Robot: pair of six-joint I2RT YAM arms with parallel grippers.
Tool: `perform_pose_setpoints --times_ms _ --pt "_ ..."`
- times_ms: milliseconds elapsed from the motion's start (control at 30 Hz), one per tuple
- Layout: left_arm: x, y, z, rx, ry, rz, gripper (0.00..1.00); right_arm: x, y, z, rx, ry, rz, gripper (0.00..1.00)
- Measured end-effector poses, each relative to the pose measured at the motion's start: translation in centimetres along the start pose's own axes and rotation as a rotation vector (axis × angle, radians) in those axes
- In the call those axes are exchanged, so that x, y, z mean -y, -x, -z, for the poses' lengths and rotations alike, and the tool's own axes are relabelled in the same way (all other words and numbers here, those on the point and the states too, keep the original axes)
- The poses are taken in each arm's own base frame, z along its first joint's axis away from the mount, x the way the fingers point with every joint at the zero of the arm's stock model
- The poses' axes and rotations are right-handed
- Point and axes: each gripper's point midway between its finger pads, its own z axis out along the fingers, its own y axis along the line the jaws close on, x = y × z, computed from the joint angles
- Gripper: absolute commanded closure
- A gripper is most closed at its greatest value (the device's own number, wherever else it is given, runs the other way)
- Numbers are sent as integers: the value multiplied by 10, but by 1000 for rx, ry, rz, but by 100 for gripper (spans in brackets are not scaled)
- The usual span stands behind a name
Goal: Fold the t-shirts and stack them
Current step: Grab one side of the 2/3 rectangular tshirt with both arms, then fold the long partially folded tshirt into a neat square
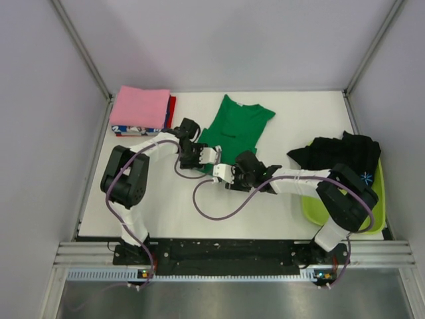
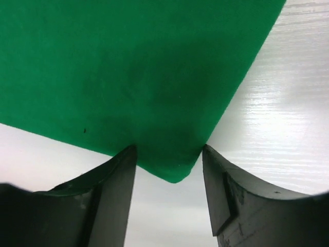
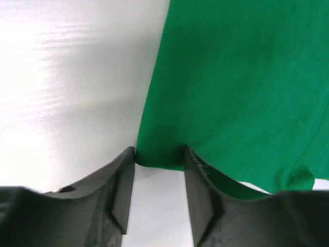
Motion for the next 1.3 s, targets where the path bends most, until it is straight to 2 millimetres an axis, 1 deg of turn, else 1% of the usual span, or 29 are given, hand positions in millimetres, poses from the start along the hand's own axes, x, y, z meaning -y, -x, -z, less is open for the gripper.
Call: perform_pose_setpoints --times_ms 33,100,133,167,200,400,467,567,600,667,700,733,833,900,933,1000,1100,1133,1200,1300 --pt "-1 0 0 0 4 -1 48 1 -1 0 -6 -2 5 72" --pt "-1 -2 -1 -10 6 0 65 -1 -6 -1 -29 1 8 87" --pt "-1 -3 -1 -12 7 2 75 -2 -8 -2 -40 4 11 92" --pt "-1 -3 -1 -13 11 5 88 -2 -9 -3 -46 1 12 98" --pt "-1 -3 -2 -14 11 12 100 -2 -10 -3 -49 0 17 100" --pt "4 -3 -1 -12 4 54 100 -3 -10 1 -67 5 -4 100" --pt "14 -2 3 -8 -25 78 100 -9 -9 9 -76 19 -14 100" --pt "42 2 23 5 -91 96 100 -26 6 32 -58 58 4 100" --pt "54 4 33 10 -111 97 100 -35 14 42 -43 82 20 100" --pt "84 8 56 18 -158 90 100 -58 31 64 2 146 60 100" --pt "103 10 69 25 -186 80 100 -72 37 75 24 187 78 100" --pt "120 13 81 34 -214 68 100 -81 41 84 37 216 89 100" --pt "165 24 108 70 -309 39 100 -118 48 114 48 363 131 100" --pt "182 32 121 104 -353 32 100 -133 56 131 60 440 140 100" --pt "187 37 126 118 -373 30 100 -136 59 137 65 461 138 100" --pt "186 44 133 141 -382 40 100 -137 63 149 78 482 131 100" --pt "171 56 149 161 -347 62 100 -128 67 160 90 484 100 100" --pt "164 60 153 163 -332 77 100 -120 68 162 96 473 74 100" --pt "141 69 162 158 -287 132 100 -94 67 160 100 419 4 100" --pt "107 74 166 141 -239 229 100 -51 55 154 90 313 -116 100"
